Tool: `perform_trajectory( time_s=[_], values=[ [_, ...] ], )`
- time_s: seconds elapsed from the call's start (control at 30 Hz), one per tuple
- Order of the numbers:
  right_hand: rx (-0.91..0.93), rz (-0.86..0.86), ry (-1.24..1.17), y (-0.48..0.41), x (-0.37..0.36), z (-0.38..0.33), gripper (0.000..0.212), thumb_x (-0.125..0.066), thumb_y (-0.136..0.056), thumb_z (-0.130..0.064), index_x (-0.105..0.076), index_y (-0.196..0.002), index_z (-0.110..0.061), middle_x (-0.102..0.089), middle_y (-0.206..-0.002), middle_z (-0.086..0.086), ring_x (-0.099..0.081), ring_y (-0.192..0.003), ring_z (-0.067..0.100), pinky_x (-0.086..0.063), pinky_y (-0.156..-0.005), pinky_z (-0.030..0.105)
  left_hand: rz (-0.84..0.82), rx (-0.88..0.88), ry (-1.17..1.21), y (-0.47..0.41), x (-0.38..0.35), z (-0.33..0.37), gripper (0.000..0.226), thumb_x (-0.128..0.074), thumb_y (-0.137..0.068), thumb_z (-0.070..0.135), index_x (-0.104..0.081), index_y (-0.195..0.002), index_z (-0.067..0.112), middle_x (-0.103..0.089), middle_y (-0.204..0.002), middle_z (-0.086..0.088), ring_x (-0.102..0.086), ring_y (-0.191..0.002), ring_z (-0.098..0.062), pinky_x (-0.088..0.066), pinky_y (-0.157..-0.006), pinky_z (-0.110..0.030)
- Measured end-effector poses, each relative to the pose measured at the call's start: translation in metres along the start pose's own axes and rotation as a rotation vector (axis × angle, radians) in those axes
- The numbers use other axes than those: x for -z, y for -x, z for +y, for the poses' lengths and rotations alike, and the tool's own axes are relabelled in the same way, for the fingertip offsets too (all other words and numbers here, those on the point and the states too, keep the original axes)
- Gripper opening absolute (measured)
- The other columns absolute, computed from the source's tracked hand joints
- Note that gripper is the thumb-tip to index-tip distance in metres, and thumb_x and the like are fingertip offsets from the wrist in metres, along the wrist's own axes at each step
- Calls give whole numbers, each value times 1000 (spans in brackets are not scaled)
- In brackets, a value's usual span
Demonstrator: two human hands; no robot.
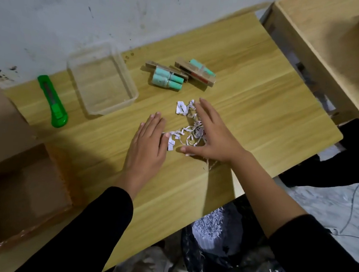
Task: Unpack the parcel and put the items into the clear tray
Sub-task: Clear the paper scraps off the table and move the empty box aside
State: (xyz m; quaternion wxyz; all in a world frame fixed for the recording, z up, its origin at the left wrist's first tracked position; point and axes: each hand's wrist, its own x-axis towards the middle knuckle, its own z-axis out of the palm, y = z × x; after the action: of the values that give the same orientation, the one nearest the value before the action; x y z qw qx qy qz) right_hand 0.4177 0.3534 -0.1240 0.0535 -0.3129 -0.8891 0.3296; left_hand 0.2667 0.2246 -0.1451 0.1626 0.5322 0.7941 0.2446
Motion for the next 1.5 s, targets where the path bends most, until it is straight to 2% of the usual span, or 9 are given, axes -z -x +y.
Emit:
perform_trajectory(
  time_s=[0.1,0.2,0.4,0.53,0.63,0.83,1.0,1.3,1.5],
  values=[
    [27,-113,110,-19,2,0,114,-68,-68,-61,-2,-148,-15,1,-159,5,2,-146,19,2,-118,43,-3,9,0,-1,0,1,44,-31,-100,28,-37,-141,12,-27,-154,-2,-16,-144,-11,-9,-118,-31],
    [90,-180,151,-26,-3,-4,101,-66,-73,-57,-12,-148,-15,-9,-158,4,-4,-146,18,3,-117,44,-21,-5,5,0,0,0,43,-31,-100,27,-39,-140,13,-27,-154,-1,-17,-143,-11,-9,-118,-30],
    [72,-139,-25,11,3,-11,83,-68,-78,-44,-27,-144,-15,-27,-152,5,-26,-140,17,-25,-115,33,-92,-80,95,11,5,-2,42,-29,-100,27,-41,-138,15,-33,-151,2,-21,-141,-5,-13,-118,-28],
    [-19,38,30,57,8,-3,97,-62,-73,-62,-13,-147,-22,-16,-156,1,-17,-143,15,-24,-116,38,-147,-78,233,27,9,5,40,-34,-100,26,-41,-139,19,-35,-149,7,-20,-136,6,-21,-115,-25],
    [-141,39,83,83,-1,2,119,-62,-62,-74,0,-148,-22,1,-159,-2,-2,-146,15,-13,-118,42,-154,-115,249,36,13,9,43,-34,-100,29,-35,-142,21,-31,-151,9,-18,-139,3,-21,-116,-27],
    [-188,77,166,71,-17,-6,135,-54,-49,-85,10,-147,-17,18,-157,7,16,-145,22,5,-118,44,114,124,-35,33,18,-13,46,-33,-99,26,-31,-143,15,-27,-154,-3,-18,-144,-17,-11,-119,-39],
    [-170,69,192,36,-29,-28,136,-49,-45,-90,14,-146,-25,19,-156,10,18,-144,26,8,-117,46,120,202,-147,37,18,-36,45,-38,-97,23,-37,-141,11,-26,-154,-5,-19,-144,-17,-9,-118,-36],
    [-96,38,250,2,-55,-59,115,-43,-57,-87,-1,-147,-31,3,-159,8,6,-146,24,2,-117,45,110,164,-149,37,23,-43,44,-38,-97,30,-40,-139,19,-27,-154,-2,-19,-143,-12,-8,-116,-34],
    [12,77,220,-3,-69,-64,74,-39,-81,-66,-26,-144,-31,-24,-155,5,-12,-145,23,-5,-118,45,111,144,-77,37,27,-46,41,-43,-97,26,-44,-137,19,-28,-153,0,-20,-143,-11,-9,-116,-31]
  ],
)
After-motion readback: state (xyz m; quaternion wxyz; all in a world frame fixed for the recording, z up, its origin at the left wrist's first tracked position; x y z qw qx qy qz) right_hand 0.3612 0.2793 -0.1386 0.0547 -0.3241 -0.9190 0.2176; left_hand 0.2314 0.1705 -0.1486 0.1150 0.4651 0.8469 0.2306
